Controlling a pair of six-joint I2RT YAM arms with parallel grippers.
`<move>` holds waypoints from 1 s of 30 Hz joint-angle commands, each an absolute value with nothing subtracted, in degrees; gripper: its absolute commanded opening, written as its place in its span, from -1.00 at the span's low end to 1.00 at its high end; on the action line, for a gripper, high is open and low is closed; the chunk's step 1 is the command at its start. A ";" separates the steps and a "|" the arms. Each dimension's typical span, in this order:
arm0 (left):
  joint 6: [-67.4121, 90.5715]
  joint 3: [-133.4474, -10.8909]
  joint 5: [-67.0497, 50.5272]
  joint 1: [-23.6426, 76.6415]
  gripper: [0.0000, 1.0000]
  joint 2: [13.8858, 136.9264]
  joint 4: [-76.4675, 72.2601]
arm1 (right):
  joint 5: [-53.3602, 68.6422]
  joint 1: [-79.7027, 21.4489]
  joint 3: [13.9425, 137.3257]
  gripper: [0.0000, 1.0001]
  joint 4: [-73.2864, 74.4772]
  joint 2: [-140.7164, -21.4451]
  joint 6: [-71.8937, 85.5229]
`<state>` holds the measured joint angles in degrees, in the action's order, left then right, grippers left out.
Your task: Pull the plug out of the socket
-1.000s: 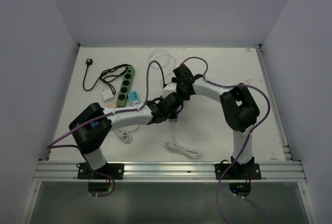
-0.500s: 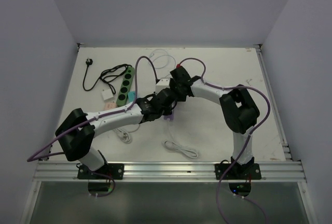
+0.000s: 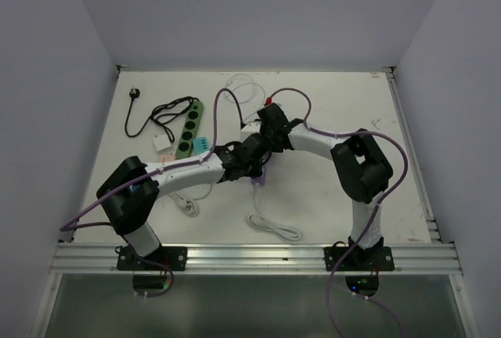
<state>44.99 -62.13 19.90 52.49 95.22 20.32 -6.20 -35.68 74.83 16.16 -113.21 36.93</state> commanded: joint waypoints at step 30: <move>49.83 -54.41 16.17 50.63 -1.00 86.49 13.72 | 9.12 -31.20 63.64 0.55 11.17 -110.57 39.28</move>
